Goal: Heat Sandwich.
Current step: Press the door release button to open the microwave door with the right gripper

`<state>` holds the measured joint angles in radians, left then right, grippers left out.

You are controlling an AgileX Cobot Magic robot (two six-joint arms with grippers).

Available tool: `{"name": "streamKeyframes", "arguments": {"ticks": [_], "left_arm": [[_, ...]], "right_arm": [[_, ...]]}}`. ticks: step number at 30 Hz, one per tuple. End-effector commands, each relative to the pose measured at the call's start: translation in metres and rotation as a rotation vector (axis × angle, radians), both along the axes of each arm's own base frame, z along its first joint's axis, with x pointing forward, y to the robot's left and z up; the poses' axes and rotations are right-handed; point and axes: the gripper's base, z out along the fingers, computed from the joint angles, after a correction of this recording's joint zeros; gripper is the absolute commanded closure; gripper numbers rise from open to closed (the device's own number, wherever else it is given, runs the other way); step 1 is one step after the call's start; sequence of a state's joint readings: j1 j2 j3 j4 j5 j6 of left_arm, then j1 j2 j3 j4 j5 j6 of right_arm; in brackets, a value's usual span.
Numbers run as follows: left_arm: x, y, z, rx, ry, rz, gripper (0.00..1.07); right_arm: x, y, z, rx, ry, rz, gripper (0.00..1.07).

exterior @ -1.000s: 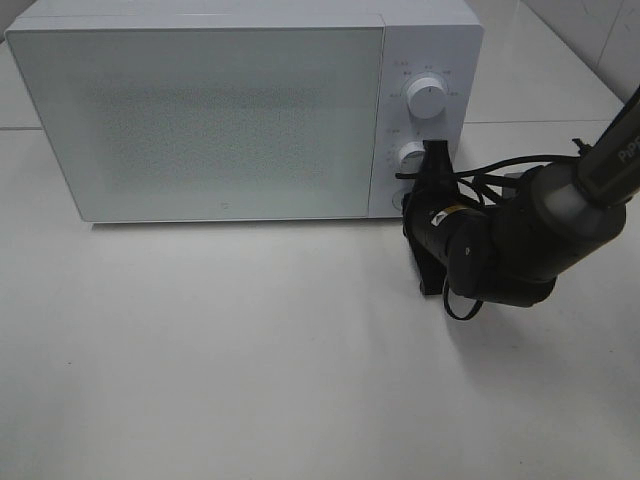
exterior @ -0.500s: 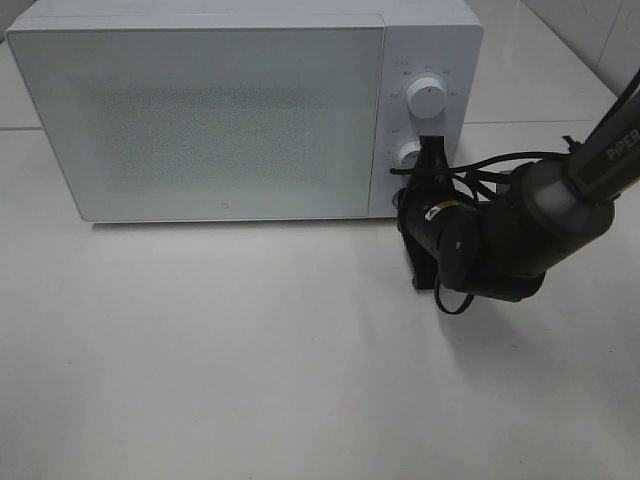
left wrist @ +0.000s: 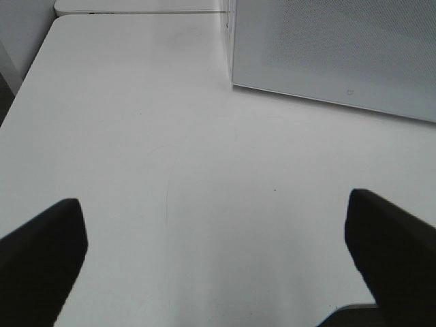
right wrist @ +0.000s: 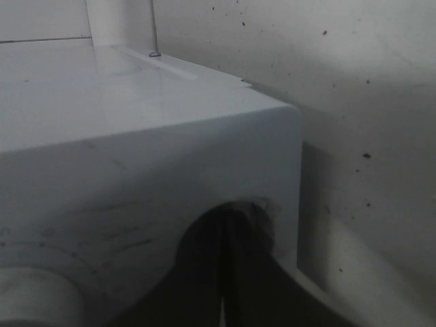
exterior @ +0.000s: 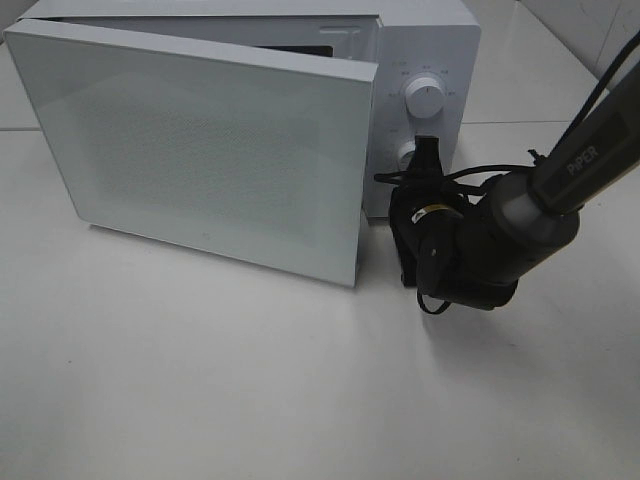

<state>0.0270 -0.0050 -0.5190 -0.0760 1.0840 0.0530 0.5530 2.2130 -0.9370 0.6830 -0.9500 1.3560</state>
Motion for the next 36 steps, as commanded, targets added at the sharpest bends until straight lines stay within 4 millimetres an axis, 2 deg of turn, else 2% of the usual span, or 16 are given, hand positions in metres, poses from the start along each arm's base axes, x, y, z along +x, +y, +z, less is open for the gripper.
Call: {"name": "streamKeyframes", "arguments": {"ticks": [1,20,36], "left_arm": [[-0.002,-0.001,0.001,-0.006,-0.028,-0.007,0.09],[-0.002,-0.001,0.001,-0.006,-0.028,-0.007,0.09],[-0.002,-0.001,0.001,-0.006,-0.028,-0.007,0.09]], "right_arm": [[0.036,0.002,0.041,0.019,-0.328,0.007,1.07],[0.034,0.007,0.030,0.015,-0.203,0.060,1.07],[0.011,0.001,0.031,0.015,-0.005,0.113,1.07]]}}
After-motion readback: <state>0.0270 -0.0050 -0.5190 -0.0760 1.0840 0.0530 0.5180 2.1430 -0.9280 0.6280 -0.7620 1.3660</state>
